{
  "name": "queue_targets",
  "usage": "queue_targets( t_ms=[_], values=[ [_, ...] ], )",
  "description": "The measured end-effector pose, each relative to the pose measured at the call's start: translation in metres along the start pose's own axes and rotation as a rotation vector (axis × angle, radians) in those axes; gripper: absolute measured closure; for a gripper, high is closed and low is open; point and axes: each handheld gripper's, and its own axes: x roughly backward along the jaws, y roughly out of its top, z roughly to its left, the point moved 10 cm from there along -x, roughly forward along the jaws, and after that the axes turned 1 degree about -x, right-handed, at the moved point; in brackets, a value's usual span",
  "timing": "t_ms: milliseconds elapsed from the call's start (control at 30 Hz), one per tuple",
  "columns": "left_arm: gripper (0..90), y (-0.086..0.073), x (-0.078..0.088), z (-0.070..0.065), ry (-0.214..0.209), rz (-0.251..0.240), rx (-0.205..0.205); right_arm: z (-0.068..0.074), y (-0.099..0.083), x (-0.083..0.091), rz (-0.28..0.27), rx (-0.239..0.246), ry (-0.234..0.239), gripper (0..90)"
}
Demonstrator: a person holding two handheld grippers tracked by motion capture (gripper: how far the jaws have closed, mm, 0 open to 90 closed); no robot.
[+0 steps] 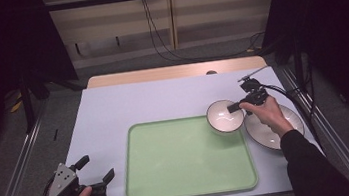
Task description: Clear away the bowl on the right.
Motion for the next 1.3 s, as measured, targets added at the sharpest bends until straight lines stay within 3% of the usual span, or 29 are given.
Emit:
queue_targets(
  t_ms=[400,1300],
  values=[
    [2.9,0.0,0.0,0.0,-0.001,-0.006,0.008,-0.005,-0.003,-0.007,0.026,-0.007,-0.021,82.1],
    [2.9,0.001,0.001,0.0,0.0,-0.004,0.0,-0.008,-0.007,-0.012,0.013,0.02,-0.04,82.8]
  ],
)
